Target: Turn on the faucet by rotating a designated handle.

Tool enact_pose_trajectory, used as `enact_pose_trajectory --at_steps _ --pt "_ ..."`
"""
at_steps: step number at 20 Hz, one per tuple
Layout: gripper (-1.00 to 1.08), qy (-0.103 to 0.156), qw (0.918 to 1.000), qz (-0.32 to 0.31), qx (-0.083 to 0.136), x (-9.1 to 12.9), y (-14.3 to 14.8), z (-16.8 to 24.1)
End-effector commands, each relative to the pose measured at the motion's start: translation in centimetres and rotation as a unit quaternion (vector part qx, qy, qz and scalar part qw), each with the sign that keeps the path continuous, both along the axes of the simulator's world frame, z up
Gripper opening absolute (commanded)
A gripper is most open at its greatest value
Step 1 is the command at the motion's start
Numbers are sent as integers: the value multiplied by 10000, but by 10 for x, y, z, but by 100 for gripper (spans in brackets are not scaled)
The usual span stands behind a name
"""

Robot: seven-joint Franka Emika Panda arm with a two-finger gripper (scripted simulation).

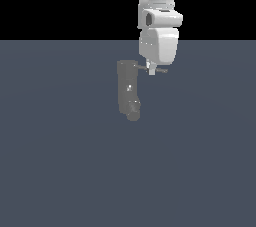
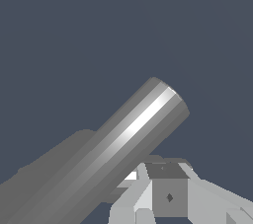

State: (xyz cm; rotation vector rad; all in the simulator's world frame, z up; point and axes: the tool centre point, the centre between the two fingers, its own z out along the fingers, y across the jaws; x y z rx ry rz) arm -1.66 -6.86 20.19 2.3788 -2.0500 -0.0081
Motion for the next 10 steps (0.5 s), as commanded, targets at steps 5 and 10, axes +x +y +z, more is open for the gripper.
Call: enact_pose_trajectory --at_steps 5,10 --pt "-100 -25 10000 -51 -4 20 -20 0" --pt "-100 -24 10000 -76 -7 33 -33 0"
